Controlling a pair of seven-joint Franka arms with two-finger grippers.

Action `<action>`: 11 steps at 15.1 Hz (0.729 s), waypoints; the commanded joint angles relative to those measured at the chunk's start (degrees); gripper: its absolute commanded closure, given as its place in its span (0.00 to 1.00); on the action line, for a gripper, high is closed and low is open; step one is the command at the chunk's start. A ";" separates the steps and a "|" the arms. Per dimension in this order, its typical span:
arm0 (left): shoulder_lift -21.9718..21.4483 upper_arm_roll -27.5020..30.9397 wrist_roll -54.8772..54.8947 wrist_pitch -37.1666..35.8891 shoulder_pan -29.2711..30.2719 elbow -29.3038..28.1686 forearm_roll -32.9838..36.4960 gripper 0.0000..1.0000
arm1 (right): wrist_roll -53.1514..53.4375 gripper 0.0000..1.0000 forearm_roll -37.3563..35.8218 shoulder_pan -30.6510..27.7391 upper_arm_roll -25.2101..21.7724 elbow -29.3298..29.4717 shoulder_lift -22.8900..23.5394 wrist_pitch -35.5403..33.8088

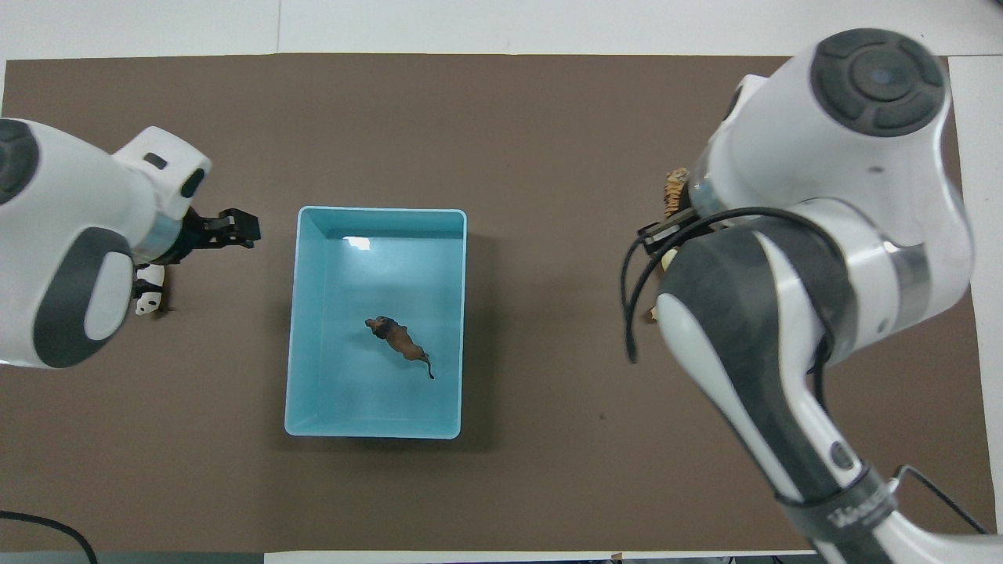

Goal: Put all toys into storage box
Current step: 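Box the dog with the right gripper while the left gripper reaches the panda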

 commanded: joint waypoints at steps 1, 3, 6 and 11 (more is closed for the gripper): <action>1.15 -0.49 19.23 7.65 9.93 -3.16 0.52 0.00 | 14.11 1.00 2.20 9.00 -0.42 5.80 3.40 -1.56; 2.38 -0.49 26.55 14.16 14.16 -5.79 0.52 0.00 | 22.99 1.00 1.68 15.59 -0.60 11.59 8.66 -1.39; 3.62 -0.49 28.87 19.71 16.72 -10.27 0.52 0.00 | 30.66 1.00 0.98 21.77 -1.21 19.58 18.40 -0.34; 3.35 -0.49 26.41 25.08 16.82 -16.60 0.52 0.00 | 36.13 1.00 -2.01 26.35 -1.30 27.00 29.16 4.50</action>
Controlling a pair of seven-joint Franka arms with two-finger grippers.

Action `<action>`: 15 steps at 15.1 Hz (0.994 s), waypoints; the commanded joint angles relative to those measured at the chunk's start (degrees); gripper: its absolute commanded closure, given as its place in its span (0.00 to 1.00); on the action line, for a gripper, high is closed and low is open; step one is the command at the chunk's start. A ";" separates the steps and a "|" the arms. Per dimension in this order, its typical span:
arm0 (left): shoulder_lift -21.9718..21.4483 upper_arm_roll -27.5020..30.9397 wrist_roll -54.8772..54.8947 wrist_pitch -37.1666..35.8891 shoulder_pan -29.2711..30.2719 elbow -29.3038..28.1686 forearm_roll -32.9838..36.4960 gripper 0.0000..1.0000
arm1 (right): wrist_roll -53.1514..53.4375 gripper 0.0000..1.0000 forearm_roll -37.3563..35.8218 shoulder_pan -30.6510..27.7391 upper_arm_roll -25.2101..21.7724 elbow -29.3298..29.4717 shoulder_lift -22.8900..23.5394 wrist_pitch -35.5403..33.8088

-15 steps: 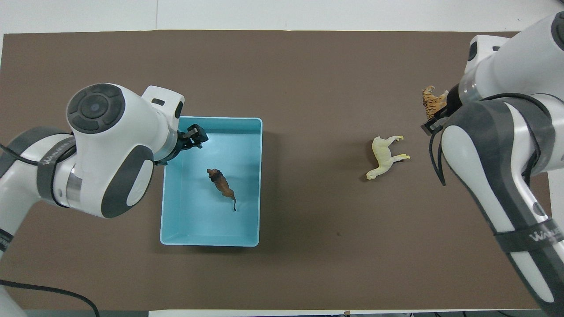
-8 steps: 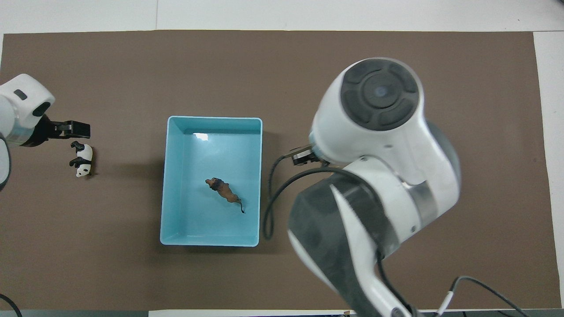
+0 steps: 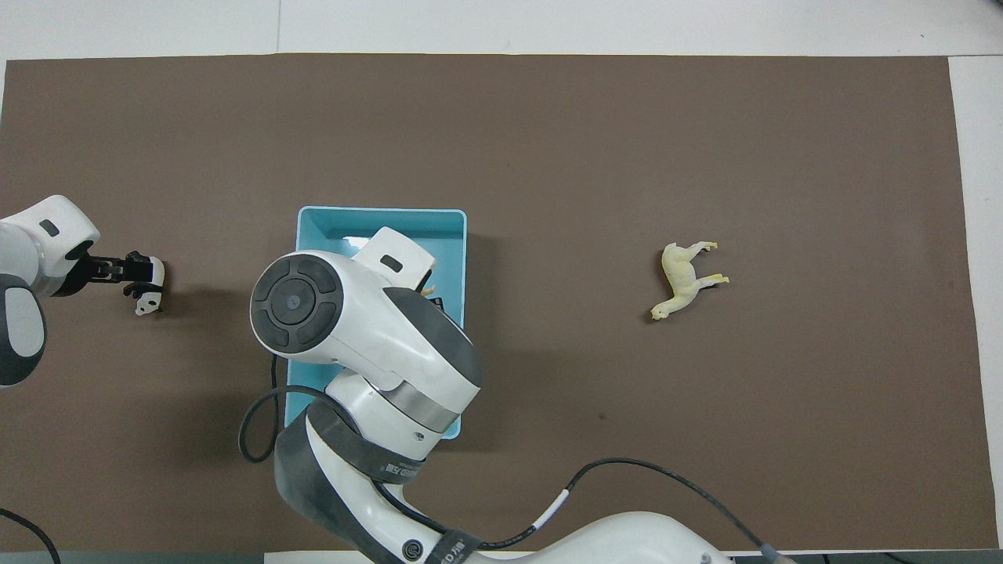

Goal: Put all toys into storage box
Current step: 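Box the dog with the right gripper while the left gripper reaches the panda, then box the panda with the left gripper while the right gripper grasps the llama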

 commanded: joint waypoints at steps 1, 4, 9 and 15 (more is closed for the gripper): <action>-1.49 -0.18 -0.74 4.66 0.48 -5.34 0.51 0.00 | 1.33 1.00 -0.55 0.05 -0.28 4.68 3.07 -0.23; -0.97 -0.18 -0.65 8.27 1.54 -7.64 0.51 0.00 | 4.58 0.00 -0.64 0.22 -0.37 4.68 2.98 -0.58; 0.26 -0.18 -1.18 8.98 1.10 -7.73 0.51 0.00 | 0.32 0.00 -0.81 -5.73 -1.86 2.24 -2.80 -7.52; 2.81 -0.35 -2.58 10.39 0.40 -7.03 0.51 0.29 | -24.56 0.00 -0.55 -22.16 -2.13 -14.36 -14.32 -5.61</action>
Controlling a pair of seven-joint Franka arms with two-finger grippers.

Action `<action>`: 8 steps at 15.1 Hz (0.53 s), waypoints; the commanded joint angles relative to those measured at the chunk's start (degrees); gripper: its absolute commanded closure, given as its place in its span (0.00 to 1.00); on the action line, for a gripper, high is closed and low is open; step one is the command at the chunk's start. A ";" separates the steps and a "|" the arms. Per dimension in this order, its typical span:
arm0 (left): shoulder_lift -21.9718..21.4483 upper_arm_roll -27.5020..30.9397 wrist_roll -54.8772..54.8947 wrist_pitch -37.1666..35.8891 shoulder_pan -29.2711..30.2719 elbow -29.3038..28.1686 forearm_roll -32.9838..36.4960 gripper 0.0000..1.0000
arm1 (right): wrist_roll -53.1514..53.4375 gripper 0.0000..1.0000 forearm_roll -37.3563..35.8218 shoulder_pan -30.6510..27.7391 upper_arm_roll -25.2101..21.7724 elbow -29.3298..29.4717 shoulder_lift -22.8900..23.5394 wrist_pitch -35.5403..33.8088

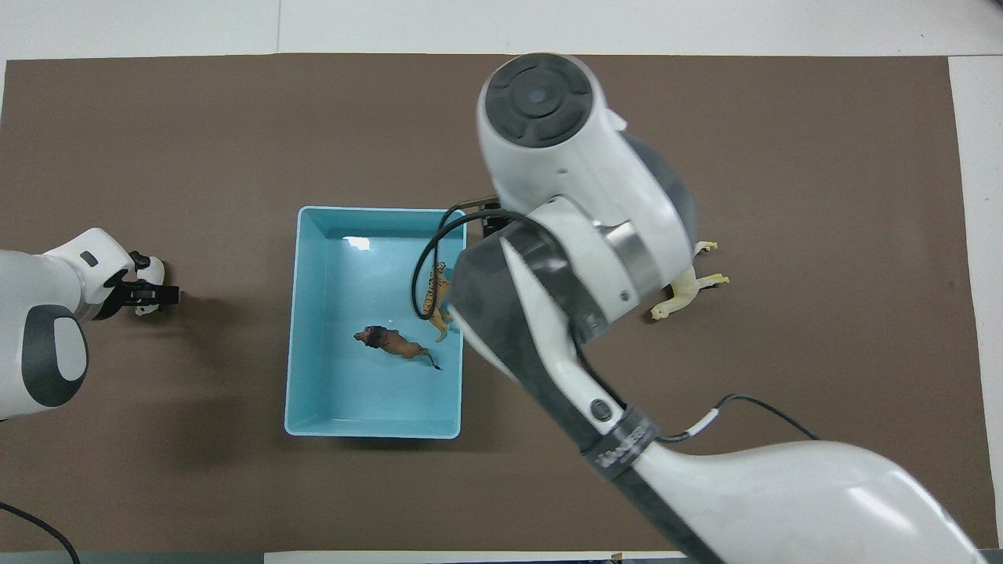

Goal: Put all toys into storage box
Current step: 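Box the panda with the left gripper while the right gripper grasps the llama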

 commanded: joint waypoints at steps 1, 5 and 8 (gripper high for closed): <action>0.98 0.38 -1.38 1.06 -0.36 1.01 0.42 0.45 | -7.83 0.00 0.07 -6.18 0.83 -14.08 -6.74 5.87; 1.51 -0.06 -3.38 -9.72 -0.97 9.17 0.51 0.91 | -19.70 0.00 0.07 -12.52 0.83 -36.42 -16.15 23.88; 0.46 -0.15 -13.03 -17.19 -6.58 13.75 0.42 0.91 | -21.74 0.00 0.07 -13.85 0.83 -44.94 -18.35 32.93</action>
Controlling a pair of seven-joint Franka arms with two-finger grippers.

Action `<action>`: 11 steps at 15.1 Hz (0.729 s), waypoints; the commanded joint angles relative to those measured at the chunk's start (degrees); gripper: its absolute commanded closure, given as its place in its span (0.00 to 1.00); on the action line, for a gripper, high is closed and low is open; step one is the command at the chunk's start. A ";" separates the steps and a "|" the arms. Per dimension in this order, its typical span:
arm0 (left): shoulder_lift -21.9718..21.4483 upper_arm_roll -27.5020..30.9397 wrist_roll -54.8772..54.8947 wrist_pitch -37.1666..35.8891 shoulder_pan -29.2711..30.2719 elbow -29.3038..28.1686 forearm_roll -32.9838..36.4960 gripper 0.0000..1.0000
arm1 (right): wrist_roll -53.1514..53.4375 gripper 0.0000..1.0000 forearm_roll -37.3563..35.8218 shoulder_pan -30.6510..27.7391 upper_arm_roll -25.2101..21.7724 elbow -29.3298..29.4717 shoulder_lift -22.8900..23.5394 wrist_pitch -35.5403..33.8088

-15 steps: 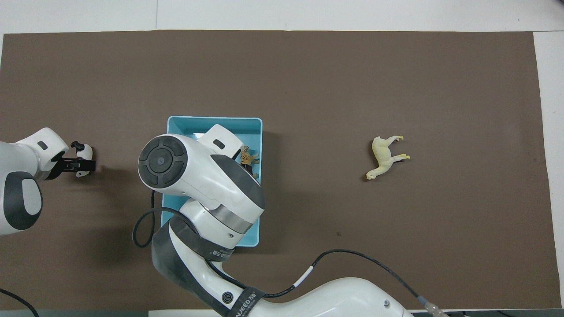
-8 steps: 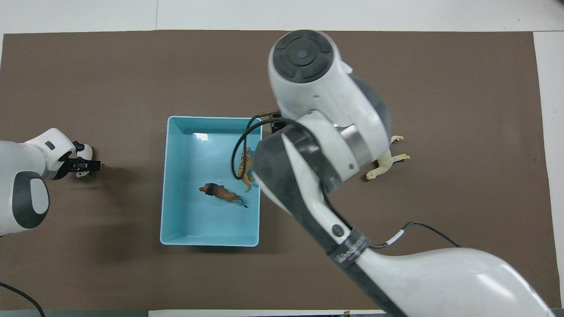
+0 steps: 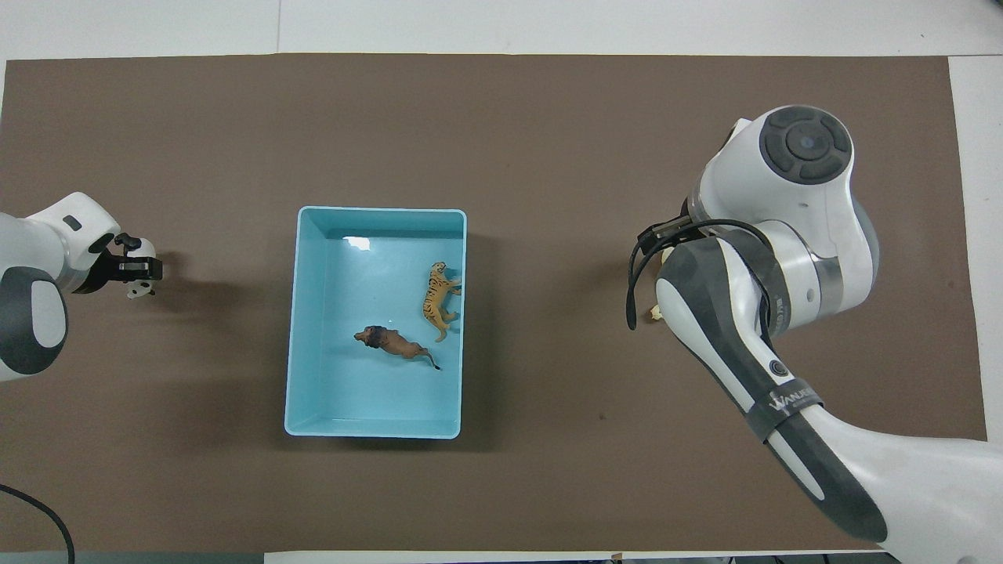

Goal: Put all toys into storage box
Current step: 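Box the panda with the left gripper while the right gripper grasps the llama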

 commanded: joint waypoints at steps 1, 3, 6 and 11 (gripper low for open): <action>-1.84 0.29 -11.87 -9.83 -7.10 5.29 0.44 0.91 | -2.31 0.00 0.06 -1.06 0.74 -12.39 -5.55 10.53; -4.83 0.21 -24.25 -19.32 -14.47 8.97 0.44 0.90 | -5.81 0.00 0.06 -3.42 0.83 -15.74 -5.64 18.18; -6.77 0.12 -41.57 -23.85 -25.46 10.14 0.18 0.88 | -7.94 0.00 0.06 -5.11 0.83 -16.63 -5.38 20.67; -8.45 0.12 -53.84 -13.39 -32.97 2.93 0.09 0.00 | 0.21 0.00 0.24 -0.99 1.00 -16.46 -1.25 23.41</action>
